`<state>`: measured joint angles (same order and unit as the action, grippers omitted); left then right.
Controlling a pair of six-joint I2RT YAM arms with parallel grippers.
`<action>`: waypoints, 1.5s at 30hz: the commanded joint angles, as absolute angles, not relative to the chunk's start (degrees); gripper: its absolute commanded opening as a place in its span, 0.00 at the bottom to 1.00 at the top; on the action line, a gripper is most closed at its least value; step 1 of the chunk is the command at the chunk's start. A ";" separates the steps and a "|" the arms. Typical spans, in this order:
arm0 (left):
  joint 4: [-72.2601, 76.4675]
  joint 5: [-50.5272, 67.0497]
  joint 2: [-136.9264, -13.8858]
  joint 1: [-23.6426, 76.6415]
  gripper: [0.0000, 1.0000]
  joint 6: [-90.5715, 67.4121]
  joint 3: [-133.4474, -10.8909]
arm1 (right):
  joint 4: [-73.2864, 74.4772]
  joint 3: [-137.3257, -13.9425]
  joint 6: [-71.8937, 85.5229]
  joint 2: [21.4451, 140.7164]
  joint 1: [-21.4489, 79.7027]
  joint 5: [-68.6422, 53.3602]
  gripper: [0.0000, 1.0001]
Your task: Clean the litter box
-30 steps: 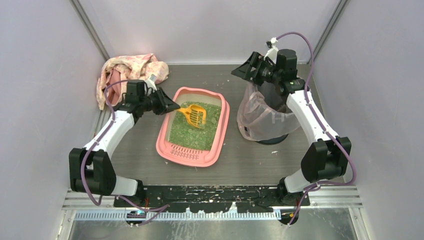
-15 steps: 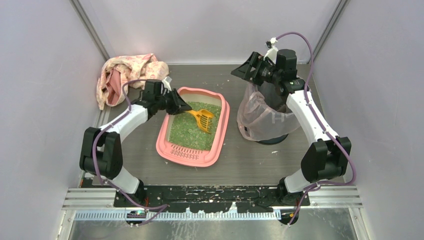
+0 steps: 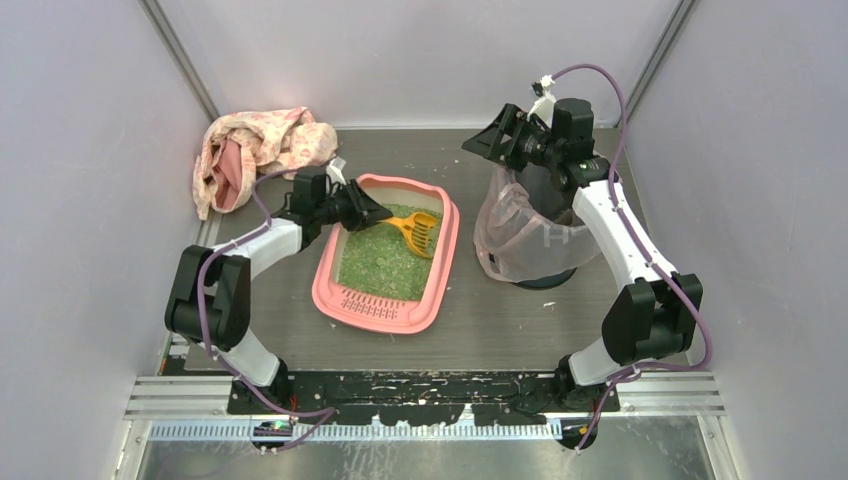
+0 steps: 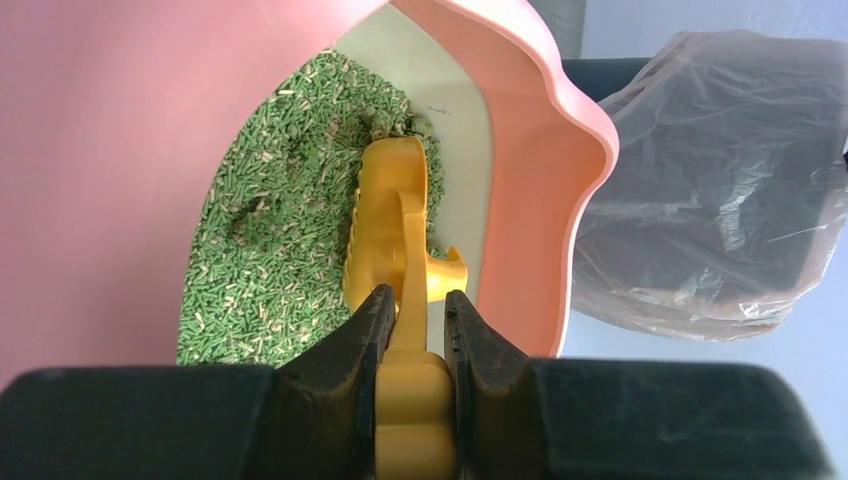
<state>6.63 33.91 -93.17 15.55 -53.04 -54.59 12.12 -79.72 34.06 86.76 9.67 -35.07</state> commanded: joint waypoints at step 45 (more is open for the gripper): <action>10.78 58.38 -74.44 -4.99 0.00 -61.94 -44.74 | 8.98 -81.38 35.47 89.50 11.20 -36.02 0.80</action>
